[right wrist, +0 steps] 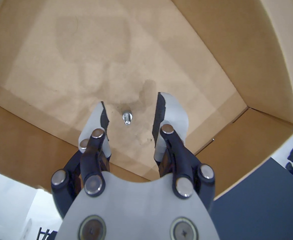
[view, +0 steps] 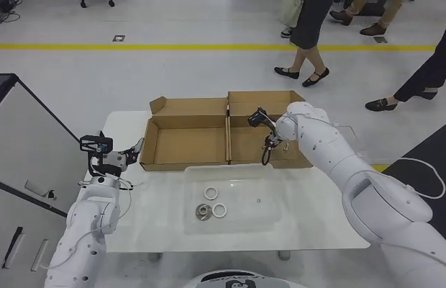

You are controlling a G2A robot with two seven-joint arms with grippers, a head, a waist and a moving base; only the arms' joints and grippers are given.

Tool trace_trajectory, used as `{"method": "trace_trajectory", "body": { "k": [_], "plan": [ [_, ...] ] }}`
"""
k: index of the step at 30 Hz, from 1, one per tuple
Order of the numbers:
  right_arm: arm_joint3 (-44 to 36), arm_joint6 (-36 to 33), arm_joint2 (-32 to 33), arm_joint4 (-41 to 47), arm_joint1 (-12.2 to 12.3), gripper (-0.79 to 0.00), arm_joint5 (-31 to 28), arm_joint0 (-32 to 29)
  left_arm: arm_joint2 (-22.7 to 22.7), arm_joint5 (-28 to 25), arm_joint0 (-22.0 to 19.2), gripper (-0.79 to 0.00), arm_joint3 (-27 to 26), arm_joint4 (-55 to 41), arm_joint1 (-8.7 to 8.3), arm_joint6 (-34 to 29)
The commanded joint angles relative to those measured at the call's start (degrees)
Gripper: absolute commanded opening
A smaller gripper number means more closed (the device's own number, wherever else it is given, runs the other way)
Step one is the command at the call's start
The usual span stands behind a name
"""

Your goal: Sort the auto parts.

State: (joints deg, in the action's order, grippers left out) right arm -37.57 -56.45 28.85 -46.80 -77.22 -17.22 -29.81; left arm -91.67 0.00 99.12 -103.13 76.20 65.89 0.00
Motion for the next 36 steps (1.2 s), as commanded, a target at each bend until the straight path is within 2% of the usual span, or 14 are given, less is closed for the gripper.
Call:
{"method": "trace_trajectory", "body": {
  "k": [1, 5, 8, 13, 16, 21, 28, 32, 36],
  "plan": [
    [-0.37, 0.59, 0.19, -0.52, 0.00, 0.000, -0.18, 0.15, 0.00, 0.00, 0.00, 0.000, 0.00, 0.00, 0.00, 0.00],
    [-2.21, 2.99, 0.95, -2.18, 0.36, 0.000, -1.46, 0.74, 0.00, 0.00, 0.00, 0.000, 0.00, 0.00, 0.00, 0.00],
    [-4.77, 6.45, 1.69, -5.42, 1.41, 0.000, -4.84, 1.05, 0.00, 0.00, 0.00, 0.000, 0.00, 0.00, 0.00, 0.00],
    [-11.23, 13.57, 5.57, -9.19, 4.79, 0.000, -12.65, -0.35, 0.00, 0.00, 0.00, 0.000, 0.00, 0.00, 0.00, 0.00],
    [-16.97, 15.08, 9.59, -9.80, 7.46, 0.000, -17.60, -2.20, 0.00, 0.00, 0.00, 0.000, 0.00, 0.00, 0.00, 0.00],
    [-29.74, 13.62, 17.49, -10.82, 12.05, 0.000, -25.18, -7.21, 0.00, 0.00, 0.00, 0.000, 0.00, 0.00, 0.00, 0.00],
    [-44.63, 3.30, 25.20, -7.92, 16.43, 0.000, -33.89, -14.45, 0.00, 0.00, 0.00, 0.000, 0.00, 0.00, 0.00, 0.00],
    [-49.26, 1.66, 23.11, -7.50, 18.09, 0.000, -32.27, -15.61, 0.00, 0.00, 0.00, 0.000, 0.00, 0.00, 0.00, 0.00],
    [-51.94, -1.33, 17.77, -4.73, 19.49, 0.000, -29.29, -13.53, 0.00, 0.00, 0.00, 0.000, 0.00, 0.00, 0.00, 0.00]
  ]
}}
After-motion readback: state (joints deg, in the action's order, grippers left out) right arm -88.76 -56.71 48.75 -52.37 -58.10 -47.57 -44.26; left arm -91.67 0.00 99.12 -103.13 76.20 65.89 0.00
